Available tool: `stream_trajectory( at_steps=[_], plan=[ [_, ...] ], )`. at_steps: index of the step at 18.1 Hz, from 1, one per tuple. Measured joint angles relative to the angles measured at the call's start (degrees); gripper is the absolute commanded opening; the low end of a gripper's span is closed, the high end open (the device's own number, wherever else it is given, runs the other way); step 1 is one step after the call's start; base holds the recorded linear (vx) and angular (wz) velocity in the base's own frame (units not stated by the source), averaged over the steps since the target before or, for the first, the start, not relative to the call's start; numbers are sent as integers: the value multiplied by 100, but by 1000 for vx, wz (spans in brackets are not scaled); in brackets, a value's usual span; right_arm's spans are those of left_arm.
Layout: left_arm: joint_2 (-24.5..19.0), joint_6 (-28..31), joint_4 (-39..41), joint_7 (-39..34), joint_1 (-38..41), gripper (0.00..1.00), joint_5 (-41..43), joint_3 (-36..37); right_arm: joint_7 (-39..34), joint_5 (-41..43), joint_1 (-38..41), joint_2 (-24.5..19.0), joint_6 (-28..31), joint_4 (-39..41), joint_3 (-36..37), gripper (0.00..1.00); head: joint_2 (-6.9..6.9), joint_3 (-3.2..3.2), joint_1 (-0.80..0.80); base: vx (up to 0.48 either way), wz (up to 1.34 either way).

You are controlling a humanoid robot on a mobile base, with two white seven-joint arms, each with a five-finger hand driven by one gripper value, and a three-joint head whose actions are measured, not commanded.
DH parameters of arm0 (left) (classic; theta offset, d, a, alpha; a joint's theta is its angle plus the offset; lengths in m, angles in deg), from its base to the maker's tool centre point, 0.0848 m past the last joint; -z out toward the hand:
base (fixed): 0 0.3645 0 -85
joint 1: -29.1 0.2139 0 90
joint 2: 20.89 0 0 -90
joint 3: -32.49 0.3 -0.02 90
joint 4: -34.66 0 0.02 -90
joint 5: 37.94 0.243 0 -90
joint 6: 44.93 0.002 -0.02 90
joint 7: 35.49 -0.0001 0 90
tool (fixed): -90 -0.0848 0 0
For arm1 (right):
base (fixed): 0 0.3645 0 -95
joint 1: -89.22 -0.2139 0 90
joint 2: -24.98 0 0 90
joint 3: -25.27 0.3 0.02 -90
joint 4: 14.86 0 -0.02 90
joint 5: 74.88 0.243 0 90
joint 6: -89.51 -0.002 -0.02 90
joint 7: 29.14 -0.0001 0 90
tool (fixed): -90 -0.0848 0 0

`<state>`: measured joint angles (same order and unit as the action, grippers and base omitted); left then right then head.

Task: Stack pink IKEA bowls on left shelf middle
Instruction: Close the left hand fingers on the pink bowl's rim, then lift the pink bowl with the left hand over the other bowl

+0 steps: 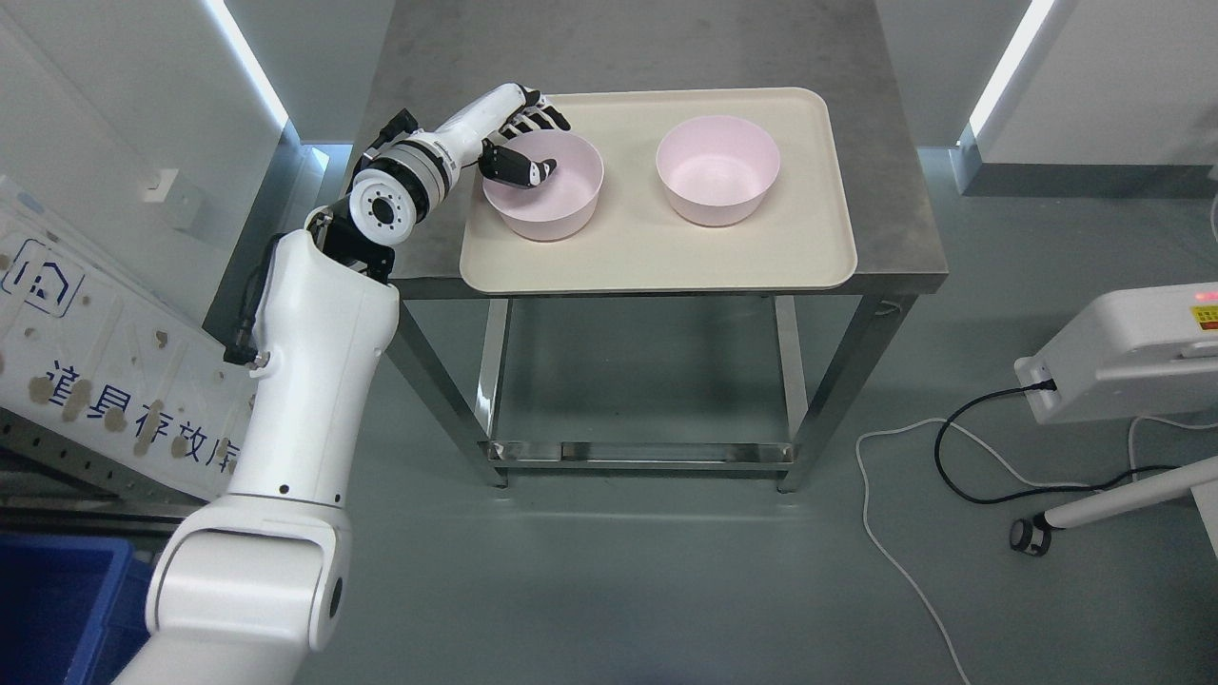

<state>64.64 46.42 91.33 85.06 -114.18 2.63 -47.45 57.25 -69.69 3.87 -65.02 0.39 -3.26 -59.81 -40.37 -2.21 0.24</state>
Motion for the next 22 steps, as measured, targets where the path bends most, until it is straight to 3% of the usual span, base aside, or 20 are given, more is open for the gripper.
stream_trajectory(
  at_steps=[4,7,12,22],
  plan=[
    [-8,-186,-117,-7,-34,7,72,20,16,0,0,0,0,0,0,100,0,0,0,7,2],
    [-12,-497,-193,27,-39,1,98,-13,18,0,0,0,0,0,0,100,0,0,0,0,0],
    [-3,-825,-300,109,-31,1,117,-134,48,0,0,0,1,0,0,100,0,0,0,0,0],
    [216,-712,-314,517,-516,1,-201,-417,13,0,0,0,1,0,0,100,0,0,0,0,0]
  ],
)
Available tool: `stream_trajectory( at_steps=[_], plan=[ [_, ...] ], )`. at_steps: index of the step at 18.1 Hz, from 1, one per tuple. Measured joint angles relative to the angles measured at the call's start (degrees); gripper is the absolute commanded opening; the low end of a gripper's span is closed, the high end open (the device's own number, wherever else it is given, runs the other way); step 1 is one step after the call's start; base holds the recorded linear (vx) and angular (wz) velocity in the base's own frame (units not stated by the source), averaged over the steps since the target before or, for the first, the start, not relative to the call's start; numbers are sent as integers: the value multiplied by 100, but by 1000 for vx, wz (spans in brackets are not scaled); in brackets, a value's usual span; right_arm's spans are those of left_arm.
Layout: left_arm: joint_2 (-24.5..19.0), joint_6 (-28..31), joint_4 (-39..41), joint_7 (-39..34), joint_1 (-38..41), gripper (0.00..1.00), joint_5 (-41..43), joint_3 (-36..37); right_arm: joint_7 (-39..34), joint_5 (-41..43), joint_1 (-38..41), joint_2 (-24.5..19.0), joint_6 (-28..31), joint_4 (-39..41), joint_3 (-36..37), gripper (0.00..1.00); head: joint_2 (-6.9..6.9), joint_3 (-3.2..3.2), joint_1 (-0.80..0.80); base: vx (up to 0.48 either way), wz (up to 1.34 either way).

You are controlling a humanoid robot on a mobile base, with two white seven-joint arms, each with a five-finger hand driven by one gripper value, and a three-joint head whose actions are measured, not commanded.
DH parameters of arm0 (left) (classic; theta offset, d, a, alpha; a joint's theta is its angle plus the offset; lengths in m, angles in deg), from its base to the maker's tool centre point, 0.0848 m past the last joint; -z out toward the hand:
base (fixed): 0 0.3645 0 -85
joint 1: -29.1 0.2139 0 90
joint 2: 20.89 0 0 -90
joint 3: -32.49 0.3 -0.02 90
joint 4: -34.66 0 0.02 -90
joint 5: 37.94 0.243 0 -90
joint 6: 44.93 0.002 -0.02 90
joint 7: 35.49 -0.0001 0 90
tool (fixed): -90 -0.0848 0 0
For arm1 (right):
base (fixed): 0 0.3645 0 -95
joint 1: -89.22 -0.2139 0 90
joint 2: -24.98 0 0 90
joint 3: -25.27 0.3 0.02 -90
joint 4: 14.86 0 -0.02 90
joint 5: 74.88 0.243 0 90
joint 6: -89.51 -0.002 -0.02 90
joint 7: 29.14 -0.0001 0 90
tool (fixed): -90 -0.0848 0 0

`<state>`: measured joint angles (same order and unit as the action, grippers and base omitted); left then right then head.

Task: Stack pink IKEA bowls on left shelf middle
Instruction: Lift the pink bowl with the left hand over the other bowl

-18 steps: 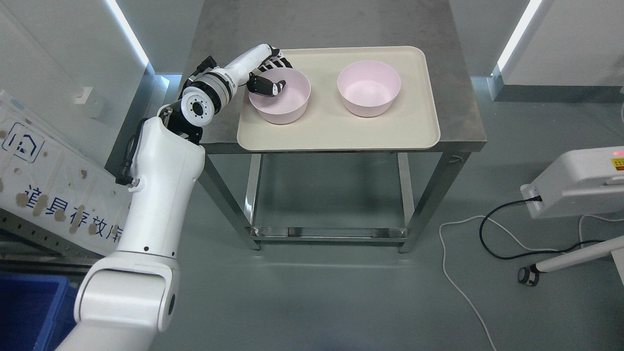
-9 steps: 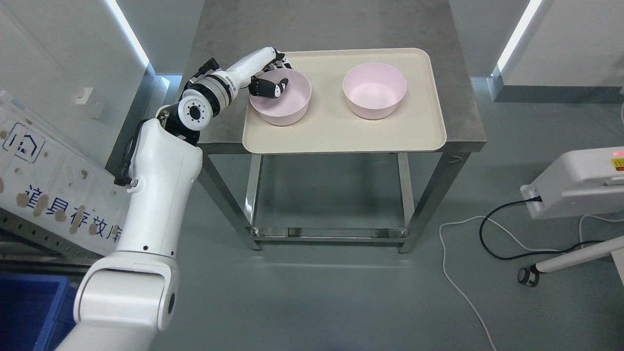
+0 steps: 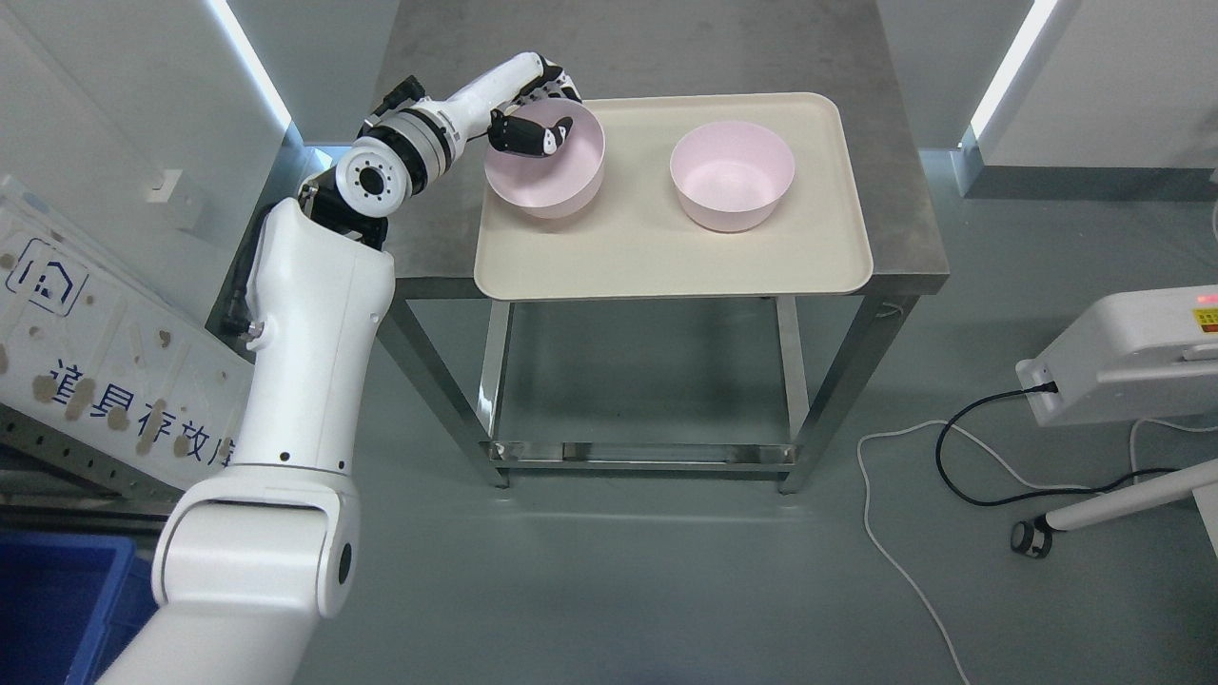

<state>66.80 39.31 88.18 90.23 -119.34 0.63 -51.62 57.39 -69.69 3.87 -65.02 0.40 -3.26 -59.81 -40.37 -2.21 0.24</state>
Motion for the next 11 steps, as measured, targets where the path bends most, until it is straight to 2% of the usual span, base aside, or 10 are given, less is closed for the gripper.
stream_trajectory(
  at_steps=[5,9,11],
  plan=[
    [95,302,46,99,-454,1,-790,547,-1,0,0,0,0,0,0,100,0,0,0,0,0],
    [140,433,70,0,-889,1,-1456,1441,-2,0,0,0,0,0,0,100,0,0,0,0,0],
    [154,471,70,-283,-1023,1,-1736,1951,-2,0,0,0,0,0,0,100,0,0,0,0,0]
  ],
)
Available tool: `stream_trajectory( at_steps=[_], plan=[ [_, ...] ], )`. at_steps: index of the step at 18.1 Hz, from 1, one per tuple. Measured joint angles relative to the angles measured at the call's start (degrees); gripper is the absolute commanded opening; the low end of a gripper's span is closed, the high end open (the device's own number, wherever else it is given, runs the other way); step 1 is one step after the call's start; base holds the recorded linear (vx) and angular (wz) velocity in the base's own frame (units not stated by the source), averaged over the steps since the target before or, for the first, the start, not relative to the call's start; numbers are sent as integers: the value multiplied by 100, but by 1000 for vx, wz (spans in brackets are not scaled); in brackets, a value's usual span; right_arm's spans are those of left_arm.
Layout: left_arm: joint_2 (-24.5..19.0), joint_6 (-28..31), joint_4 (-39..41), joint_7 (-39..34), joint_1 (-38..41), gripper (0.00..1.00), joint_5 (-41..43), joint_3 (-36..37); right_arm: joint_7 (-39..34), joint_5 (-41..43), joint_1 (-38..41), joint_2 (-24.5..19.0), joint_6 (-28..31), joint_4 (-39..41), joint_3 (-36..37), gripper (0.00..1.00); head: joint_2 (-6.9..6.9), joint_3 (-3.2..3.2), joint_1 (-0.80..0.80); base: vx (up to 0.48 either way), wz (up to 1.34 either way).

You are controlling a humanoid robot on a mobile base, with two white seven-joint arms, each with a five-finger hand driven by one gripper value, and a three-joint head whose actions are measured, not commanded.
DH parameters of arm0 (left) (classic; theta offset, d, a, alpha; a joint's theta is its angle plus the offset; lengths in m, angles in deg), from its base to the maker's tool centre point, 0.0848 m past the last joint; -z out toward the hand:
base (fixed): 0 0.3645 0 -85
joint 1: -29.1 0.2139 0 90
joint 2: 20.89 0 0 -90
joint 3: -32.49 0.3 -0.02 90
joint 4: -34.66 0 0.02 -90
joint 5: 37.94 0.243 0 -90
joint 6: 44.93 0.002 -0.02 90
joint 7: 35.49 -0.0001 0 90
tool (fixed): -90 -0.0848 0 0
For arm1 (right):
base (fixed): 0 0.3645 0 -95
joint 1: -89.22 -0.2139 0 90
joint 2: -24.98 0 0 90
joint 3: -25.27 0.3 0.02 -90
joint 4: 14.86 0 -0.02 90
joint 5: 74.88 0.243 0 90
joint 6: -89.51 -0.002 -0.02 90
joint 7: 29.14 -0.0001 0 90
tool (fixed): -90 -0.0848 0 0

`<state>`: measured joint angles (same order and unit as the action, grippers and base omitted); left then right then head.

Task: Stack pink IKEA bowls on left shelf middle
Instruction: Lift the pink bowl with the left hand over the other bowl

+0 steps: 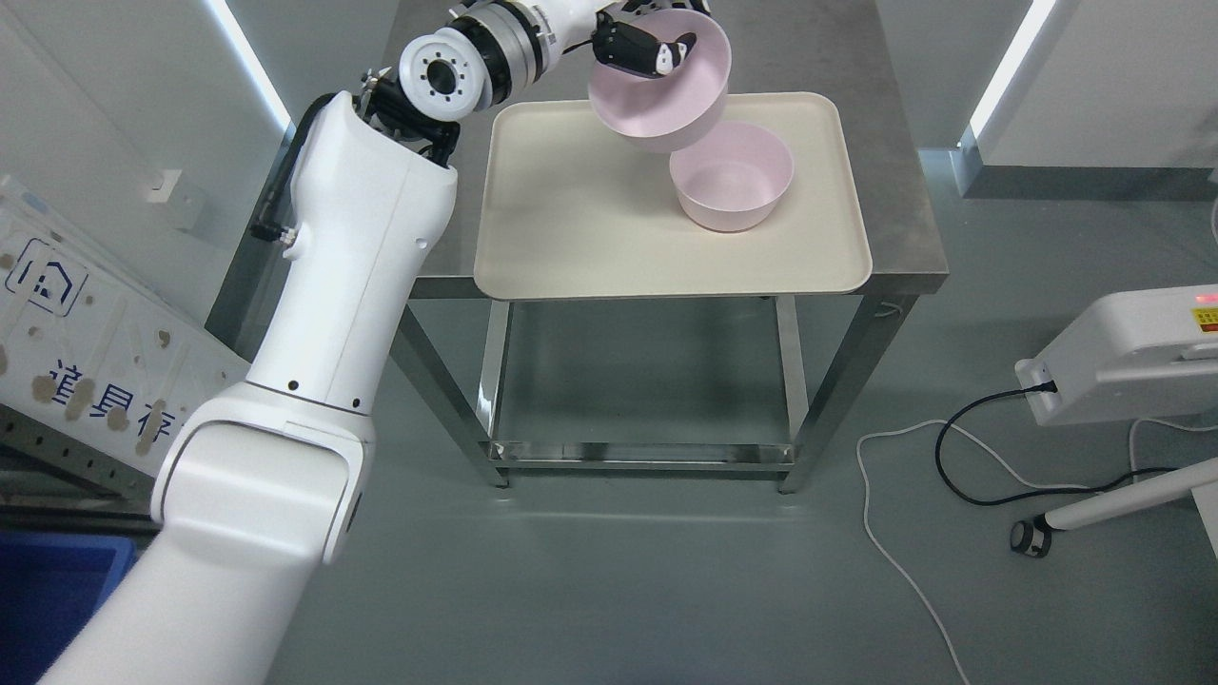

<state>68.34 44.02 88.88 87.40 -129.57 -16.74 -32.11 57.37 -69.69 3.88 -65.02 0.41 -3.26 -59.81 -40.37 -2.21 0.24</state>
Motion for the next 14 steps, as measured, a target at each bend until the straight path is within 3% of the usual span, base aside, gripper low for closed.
stream_trajectory(
  at_steps=[6,14],
  plan=[
    [31,59,-270,-751,-207,3,-539,1255,-14,0,0,0,0,0,0,100,0,0,0,0,0],
    [56,59,-744,-969,-324,3,-696,1856,-20,0,0,0,0,0,0,100,0,0,0,0,0]
  ],
)
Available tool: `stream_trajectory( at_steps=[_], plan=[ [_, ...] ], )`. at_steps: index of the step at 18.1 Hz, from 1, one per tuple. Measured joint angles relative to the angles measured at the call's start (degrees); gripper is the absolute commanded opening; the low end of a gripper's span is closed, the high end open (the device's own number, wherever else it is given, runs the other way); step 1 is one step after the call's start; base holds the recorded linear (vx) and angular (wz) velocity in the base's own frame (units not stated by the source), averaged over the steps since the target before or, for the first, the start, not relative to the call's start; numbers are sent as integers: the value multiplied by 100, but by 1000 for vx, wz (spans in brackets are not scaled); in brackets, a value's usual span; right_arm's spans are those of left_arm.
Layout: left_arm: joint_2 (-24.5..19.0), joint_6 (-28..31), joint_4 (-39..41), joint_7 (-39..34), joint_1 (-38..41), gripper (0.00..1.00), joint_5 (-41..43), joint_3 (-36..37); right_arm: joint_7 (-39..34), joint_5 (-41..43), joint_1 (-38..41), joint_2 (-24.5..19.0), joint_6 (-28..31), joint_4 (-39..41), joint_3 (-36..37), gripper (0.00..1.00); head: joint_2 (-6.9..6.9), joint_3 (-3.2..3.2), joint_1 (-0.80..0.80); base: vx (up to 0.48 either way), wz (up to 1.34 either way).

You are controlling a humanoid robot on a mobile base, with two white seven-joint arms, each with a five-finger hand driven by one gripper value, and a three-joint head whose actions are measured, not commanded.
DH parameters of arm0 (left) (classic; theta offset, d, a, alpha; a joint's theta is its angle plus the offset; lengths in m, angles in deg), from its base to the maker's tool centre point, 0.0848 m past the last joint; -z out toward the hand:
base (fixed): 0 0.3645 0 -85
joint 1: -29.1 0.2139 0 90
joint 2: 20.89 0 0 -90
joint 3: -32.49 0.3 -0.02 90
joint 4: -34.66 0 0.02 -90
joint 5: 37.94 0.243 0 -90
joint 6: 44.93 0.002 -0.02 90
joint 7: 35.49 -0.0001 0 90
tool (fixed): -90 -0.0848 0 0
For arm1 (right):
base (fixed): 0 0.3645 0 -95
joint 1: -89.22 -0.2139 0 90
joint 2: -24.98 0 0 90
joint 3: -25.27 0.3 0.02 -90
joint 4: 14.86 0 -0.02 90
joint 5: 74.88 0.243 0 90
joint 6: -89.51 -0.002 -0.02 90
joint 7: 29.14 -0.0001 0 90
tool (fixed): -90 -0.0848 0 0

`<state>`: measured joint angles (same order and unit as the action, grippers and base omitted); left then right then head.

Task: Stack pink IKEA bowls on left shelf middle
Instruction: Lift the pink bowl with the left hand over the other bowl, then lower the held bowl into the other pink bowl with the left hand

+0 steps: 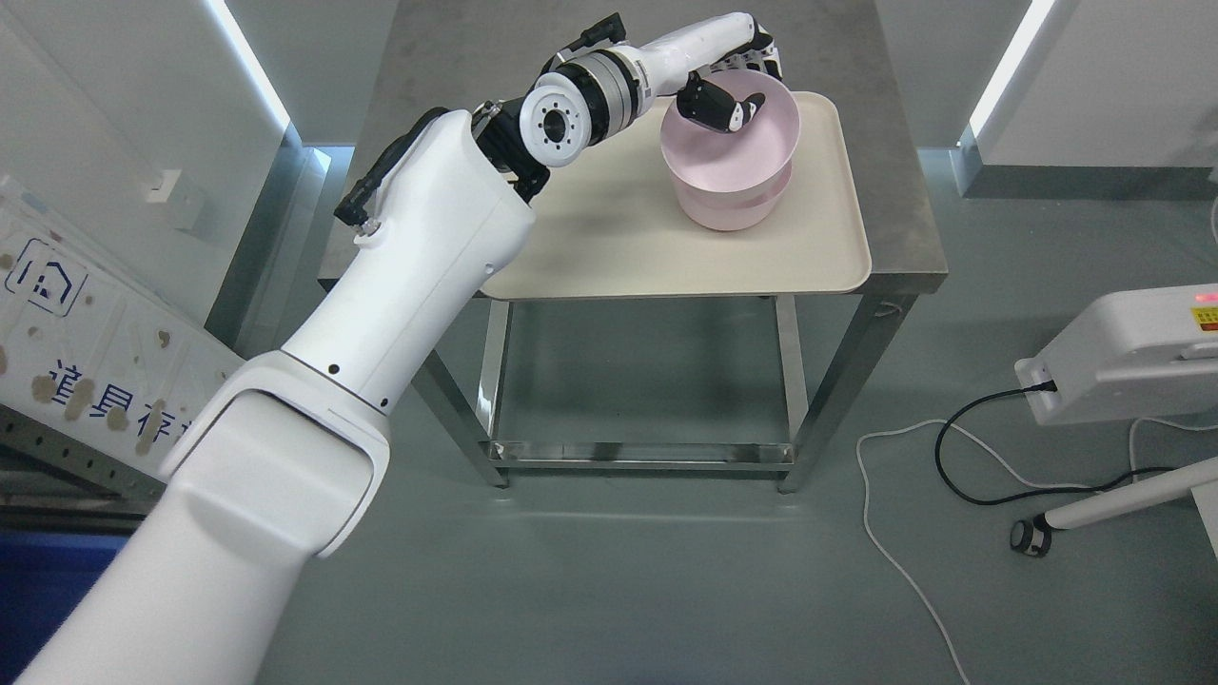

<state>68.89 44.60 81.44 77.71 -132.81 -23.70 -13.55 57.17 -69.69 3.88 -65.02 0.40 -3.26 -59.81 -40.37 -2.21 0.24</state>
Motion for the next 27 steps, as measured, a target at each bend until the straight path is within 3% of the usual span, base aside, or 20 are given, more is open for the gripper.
stream_trajectory(
  at_steps=[9,12,15,18,20,27],
  plan=[
    [12,-3,-322,-114,-156,7,-21,125,27,0,0,0,0,0,0,100,0,0,0,0,0],
    [14,-4,-396,-137,-169,33,24,116,29,0,0,0,0,0,0,100,0,0,0,0,0],
    [16,-24,-442,-124,-173,51,43,71,50,0,0,0,0,0,0,100,0,0,0,0,0],
    [17,-72,-463,-84,-166,78,42,-78,59,0,0,0,0,0,0,100,0,0,0,0,0],
    [17,-166,-405,-160,-71,88,-13,-320,47,0,0,0,0,0,0,100,0,0,0,0,0],
    [20,-633,732,-544,1058,95,-1340,-1179,20,0,-1,0,2,0,0,100,0,0,0,0,0]
  ],
)
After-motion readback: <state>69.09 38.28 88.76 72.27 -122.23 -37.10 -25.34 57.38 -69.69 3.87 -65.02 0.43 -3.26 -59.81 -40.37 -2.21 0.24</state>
